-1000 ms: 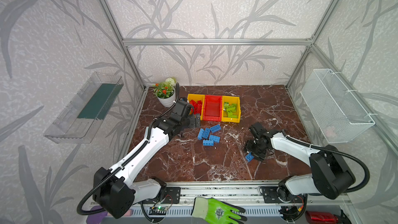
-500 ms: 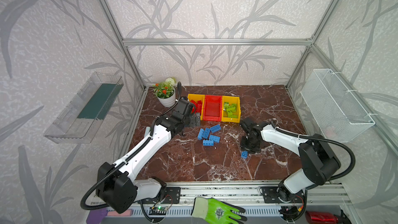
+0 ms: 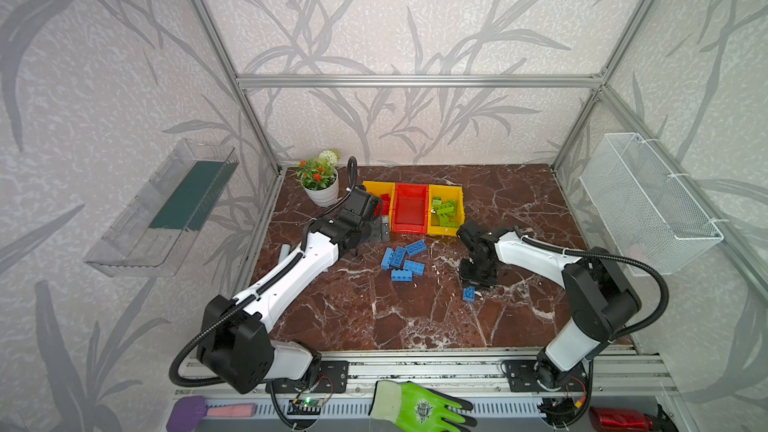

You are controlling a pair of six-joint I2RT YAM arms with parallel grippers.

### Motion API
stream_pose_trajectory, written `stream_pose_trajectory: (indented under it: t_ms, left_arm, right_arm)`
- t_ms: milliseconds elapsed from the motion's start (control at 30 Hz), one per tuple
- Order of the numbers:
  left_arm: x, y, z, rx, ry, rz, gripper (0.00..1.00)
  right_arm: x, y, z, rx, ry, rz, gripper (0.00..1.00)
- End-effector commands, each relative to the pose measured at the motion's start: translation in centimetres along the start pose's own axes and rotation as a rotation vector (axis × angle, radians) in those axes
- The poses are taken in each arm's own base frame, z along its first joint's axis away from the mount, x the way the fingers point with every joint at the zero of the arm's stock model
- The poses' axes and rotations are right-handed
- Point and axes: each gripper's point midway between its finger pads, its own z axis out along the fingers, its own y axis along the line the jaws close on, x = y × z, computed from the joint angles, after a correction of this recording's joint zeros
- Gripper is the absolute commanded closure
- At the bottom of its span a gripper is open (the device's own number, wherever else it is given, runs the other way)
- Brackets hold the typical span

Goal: Sort the legos into containers by color
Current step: 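Lift the blue brick toward the red bin while the left gripper nears the pile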

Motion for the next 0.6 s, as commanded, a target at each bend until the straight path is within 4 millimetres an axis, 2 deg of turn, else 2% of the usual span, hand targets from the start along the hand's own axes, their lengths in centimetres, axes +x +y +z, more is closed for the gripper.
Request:
stream_pose_trajectory:
  t_ms: [0,233,267,333,433,567]
  left_arm:
    - [-1.9,-0.6,-0.1,-0.011,-0.026,0.008,0.01]
    - [-3.8,-1.5,1.5,-0.022,-0.021,0.042,0.01]
    - [-4.0,-1.5,1.7,-0.023,-0.02,0.044,0.01]
    - [-4.7,-1.5,2.0,-0.024,-0.022,0.036,0.01]
    - [-5.6,-1.0,2.4,-0.019,-0.027,0.003,0.01]
    - [-6.4,0.1,2.8,-0.02,-0.031,-0.037,0.01]
  right_arm:
    - [-0.5,1.3,-1.1,-0.028,-0.005,-0.046,0.79]
    - [-2.4,3.3,-3.7,-0.075,-0.038,-0.094,0.79]
    - [-2.7,3.5,-3.4,-0.069,-0.023,-0.089,0.79]
    - [-3.4,4.2,-4.0,-0.091,-0.03,-0.118,0.79]
    - [-4.6,5.6,-5.1,-0.14,-0.038,-0.122,0.8]
    - [-6.4,8.6,-6.9,-0.234,-0.062,-0.15,0.81]
